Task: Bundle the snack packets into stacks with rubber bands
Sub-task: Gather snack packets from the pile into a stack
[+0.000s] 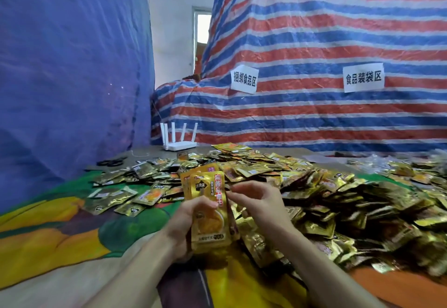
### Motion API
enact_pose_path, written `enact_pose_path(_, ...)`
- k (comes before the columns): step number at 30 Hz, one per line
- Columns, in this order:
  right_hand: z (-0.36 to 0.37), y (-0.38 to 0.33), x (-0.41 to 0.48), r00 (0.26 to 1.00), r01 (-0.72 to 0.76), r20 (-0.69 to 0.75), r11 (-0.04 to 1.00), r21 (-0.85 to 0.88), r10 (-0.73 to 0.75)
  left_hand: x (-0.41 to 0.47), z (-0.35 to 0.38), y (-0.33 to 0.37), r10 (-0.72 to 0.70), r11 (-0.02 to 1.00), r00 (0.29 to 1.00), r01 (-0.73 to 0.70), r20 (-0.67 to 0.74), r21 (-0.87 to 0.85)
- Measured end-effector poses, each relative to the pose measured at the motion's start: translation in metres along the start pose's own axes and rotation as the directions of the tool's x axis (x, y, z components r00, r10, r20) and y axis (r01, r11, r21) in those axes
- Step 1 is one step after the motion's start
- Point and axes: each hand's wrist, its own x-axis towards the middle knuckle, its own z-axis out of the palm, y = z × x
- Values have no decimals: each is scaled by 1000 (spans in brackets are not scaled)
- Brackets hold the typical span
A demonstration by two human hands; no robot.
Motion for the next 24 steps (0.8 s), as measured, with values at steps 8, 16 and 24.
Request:
enact_pose_path(8, -1, 7, -6, 998, 48, 30, 998, -26, -47, 3, 6, -3, 48, 998, 993, -42, -105, 51)
enact_pose_path(16, -6, 8, -8, 993, 100, 84, 960, -261, -81, 0, 7, -2, 19, 998, 1000, -17, -24, 55)
enact_pose_path(24, -15, -1, -6, 956, -154, 277, 973, 173, 102, -2, 3, 2, -3, 994, 1000, 4, 7, -113)
